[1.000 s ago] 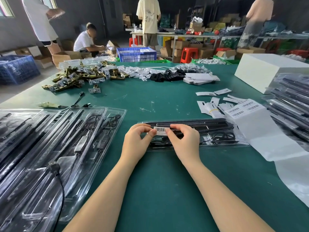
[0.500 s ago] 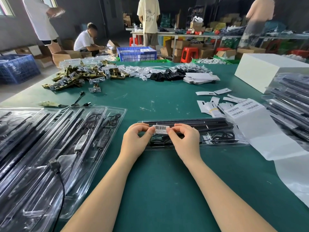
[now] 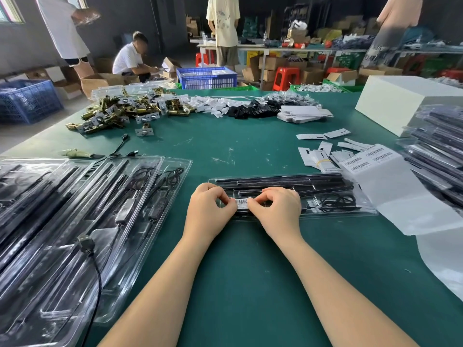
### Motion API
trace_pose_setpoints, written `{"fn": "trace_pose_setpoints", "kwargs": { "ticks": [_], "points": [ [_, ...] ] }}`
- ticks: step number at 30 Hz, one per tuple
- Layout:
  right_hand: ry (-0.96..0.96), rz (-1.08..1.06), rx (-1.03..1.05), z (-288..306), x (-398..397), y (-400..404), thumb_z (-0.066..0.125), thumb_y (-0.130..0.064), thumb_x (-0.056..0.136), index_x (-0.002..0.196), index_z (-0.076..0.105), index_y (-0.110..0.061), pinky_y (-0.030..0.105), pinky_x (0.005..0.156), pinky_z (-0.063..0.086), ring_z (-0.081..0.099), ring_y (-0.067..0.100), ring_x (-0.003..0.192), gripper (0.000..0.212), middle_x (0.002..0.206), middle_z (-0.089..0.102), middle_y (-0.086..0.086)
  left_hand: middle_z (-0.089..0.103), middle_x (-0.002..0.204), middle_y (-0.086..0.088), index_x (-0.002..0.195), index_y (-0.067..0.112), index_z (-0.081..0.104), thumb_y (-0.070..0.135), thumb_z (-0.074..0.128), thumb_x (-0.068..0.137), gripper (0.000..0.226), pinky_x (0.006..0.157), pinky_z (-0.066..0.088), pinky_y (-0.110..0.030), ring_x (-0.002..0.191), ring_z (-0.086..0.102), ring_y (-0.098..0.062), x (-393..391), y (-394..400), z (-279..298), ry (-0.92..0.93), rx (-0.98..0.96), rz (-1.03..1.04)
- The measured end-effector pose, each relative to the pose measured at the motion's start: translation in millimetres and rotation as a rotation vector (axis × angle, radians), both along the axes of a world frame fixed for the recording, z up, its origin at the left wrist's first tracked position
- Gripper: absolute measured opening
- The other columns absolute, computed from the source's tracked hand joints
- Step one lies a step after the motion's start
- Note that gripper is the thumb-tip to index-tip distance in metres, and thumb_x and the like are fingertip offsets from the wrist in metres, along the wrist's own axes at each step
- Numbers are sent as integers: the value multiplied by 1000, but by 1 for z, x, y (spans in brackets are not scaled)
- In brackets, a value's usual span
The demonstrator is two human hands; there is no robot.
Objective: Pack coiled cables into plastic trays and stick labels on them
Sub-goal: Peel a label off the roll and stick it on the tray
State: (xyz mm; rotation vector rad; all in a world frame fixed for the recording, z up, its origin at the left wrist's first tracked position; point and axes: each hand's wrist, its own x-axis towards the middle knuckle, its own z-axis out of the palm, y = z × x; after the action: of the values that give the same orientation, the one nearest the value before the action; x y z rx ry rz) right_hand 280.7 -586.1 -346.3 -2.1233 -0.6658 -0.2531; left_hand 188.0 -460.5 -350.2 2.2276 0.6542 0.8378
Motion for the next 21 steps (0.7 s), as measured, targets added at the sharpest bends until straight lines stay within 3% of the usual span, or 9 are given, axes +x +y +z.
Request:
{"fn": "trace_pose_setpoints", "kwargs": {
  "ticks": [9, 12, 14, 17, 19, 21],
  "points": [
    [-6, -35, -54, 1, -4, 1, 76, -31, 72, 69, 62, -22, 26, 80, 27, 49, 19, 90, 17, 71, 54, -13, 53, 81, 4, 63, 18, 50, 23, 71, 74, 25, 67, 39, -25, 78, 50, -15, -1, -5, 5, 45, 21, 46],
    [-118, -60, -109, 3, -9, 0, 68, -22, 80, 92, 68, -23, 36, 90, 34, 50, 25, 100, 12, 94, 64, -6, 52, 90, 4, 81, 17, 52, 23, 67, 80, 17, 68, 34, -25, 85, 50, -17, -2, -6, 5, 81, 23, 71],
    [-292, 86, -220, 3, -11, -5, 65, -22, 84, 103, 73, -28, 46, 101, 33, 53, 28, 109, 22, 112, 67, -3, 57, 104, 0, 100, 15, 59, 20, 60, 86, 14, 75, 40, -29, 95, 53, -21, -3, -9, 4, 90, 114, 36],
    [-345, 267, -560, -1, -15, -13, 48, -47, 94, 124, 62, -41, 51, 114, 6, 35, 30, 136, 33, 145, 50, 0, 60, 124, 9, 112, 27, 69, 28, 54, 94, 24, 89, 45, -28, 115, 53, -13, -4, -12, 4, 172, 209, -47],
    [-306, 159, -643, 1, -8, -19, 35, -57, 96, 131, 55, -44, 49, 114, 3, 26, 27, 142, 42, 152, 40, -2, 57, 131, 16, 114, 38, 68, 31, 52, 94, 26, 91, 45, -25, 121, 51, -6, -5, -10, 5, 228, 130, -49],
    [-266, -36, -675, 7, 5, -31, 30, -59, 96, 129, 59, -35, 45, 112, 18, 33, 25, 137, 50, 148, 45, -1, 56, 133, 19, 114, 43, 67, 34, 51, 94, 27, 89, 46, -24, 123, 50, -3, -7, -8, 4, 245, 108, -43]
  ]
}}
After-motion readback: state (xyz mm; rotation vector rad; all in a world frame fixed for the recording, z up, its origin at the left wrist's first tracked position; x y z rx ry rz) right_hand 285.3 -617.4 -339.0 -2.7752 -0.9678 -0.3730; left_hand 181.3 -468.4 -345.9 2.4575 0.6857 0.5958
